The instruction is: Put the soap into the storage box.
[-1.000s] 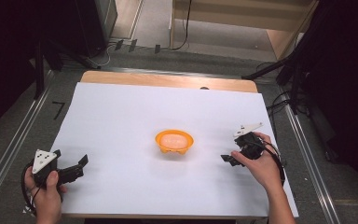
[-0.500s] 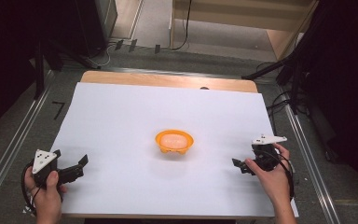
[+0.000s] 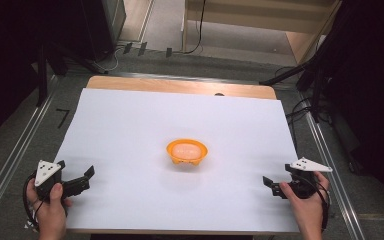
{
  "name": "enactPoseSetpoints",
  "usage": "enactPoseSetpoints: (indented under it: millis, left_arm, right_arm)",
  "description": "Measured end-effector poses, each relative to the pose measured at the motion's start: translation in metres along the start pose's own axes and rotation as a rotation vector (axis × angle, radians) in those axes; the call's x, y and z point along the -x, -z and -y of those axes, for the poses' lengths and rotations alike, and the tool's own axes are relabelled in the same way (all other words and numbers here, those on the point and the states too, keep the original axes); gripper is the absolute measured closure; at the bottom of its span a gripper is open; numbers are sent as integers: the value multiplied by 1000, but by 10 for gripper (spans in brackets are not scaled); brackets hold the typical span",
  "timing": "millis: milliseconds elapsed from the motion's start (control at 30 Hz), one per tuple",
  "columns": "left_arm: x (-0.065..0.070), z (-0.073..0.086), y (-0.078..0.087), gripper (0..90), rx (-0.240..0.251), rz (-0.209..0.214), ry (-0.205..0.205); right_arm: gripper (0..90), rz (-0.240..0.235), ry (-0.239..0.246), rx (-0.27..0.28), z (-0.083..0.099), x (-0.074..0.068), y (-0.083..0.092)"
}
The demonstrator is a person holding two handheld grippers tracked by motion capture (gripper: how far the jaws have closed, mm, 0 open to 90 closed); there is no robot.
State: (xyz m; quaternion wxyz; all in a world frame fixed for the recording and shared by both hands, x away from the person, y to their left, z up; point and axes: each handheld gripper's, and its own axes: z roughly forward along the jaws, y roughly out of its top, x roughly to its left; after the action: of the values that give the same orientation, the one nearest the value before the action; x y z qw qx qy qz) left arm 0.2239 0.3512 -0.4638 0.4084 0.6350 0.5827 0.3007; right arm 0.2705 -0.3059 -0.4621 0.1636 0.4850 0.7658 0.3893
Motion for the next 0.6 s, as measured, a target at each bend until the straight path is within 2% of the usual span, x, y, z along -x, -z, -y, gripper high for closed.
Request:
enactPoseSetpoints:
  millis: [200, 433, 600]
  left_arm:
    - [0, 0, 0, 1, 1, -1, 0]
    - [0, 0, 0, 1, 2, -2, 0]
    - [0, 0, 0, 1, 1, -1, 0]
  right_arm:
    - [0, 29, -39, 22, 22, 10, 11]
    - [0, 74, -41, 54, 37, 16, 18]
    - [0, 83, -60, 113, 48, 22, 26]
